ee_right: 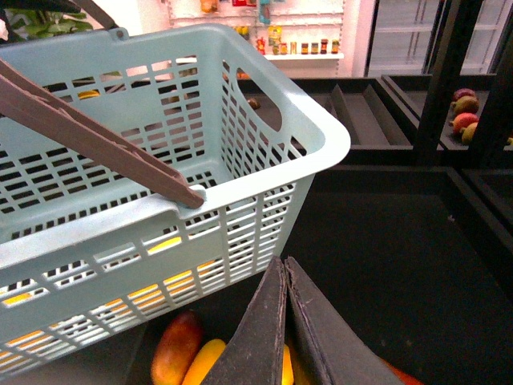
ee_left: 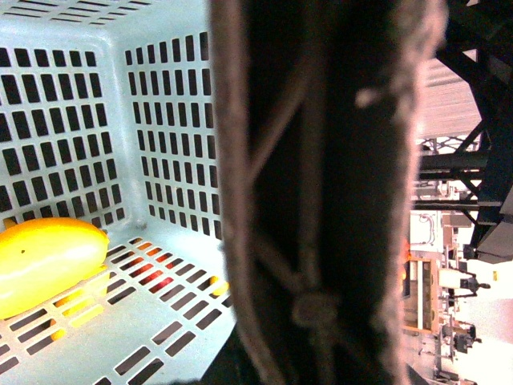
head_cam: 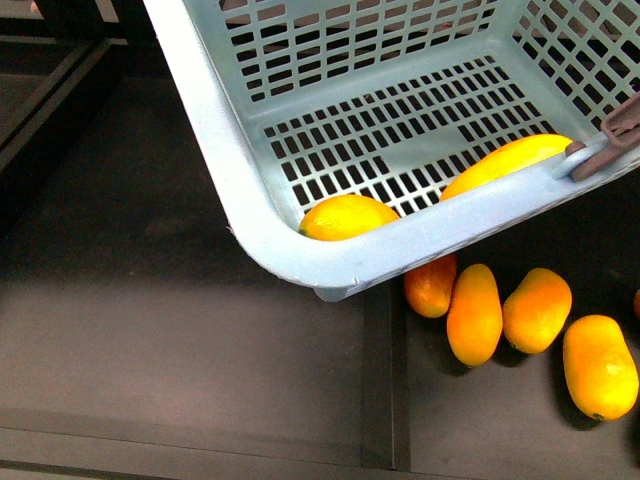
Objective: Pick lemon and mango into basket
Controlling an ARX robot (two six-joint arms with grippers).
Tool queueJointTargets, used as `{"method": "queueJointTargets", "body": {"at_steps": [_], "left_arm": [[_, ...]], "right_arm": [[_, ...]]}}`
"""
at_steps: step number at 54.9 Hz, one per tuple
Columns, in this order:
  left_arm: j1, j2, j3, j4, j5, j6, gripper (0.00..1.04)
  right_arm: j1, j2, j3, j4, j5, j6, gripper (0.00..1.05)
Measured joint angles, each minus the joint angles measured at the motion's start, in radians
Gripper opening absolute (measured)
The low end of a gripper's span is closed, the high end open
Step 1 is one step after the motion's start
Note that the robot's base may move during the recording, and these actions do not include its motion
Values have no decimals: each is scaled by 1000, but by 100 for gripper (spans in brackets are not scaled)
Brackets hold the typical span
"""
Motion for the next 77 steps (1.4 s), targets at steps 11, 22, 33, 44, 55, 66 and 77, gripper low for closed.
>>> {"method": "queueJointTargets", "body": {"at_steps": [11, 22, 33, 44, 55, 66, 77], "left_arm": [[0, 0, 0, 0, -4, 2, 4], [0, 0, 0, 0, -3, 2, 4], [0, 0, 0, 0, -3, 2, 4], [-38, 42, 97, -267, -489, -50, 4], [62, 77, 48, -164, -580, -57, 4], [119, 123, 11, -41, -555, -201, 4], [175, 230, 21, 22, -521, -327, 4]], "right_arm": [[0, -1, 0, 0, 0, 0, 8], [0, -1, 0, 0, 0, 0, 49], [0, -1, 0, 0, 0, 0, 78], [0, -1, 0, 0, -1, 0, 96], [0, -2, 0, 0, 0, 0, 96], [0, -2, 0, 0, 0, 0, 96], [0, -2, 0, 0, 0, 0, 96]]}}
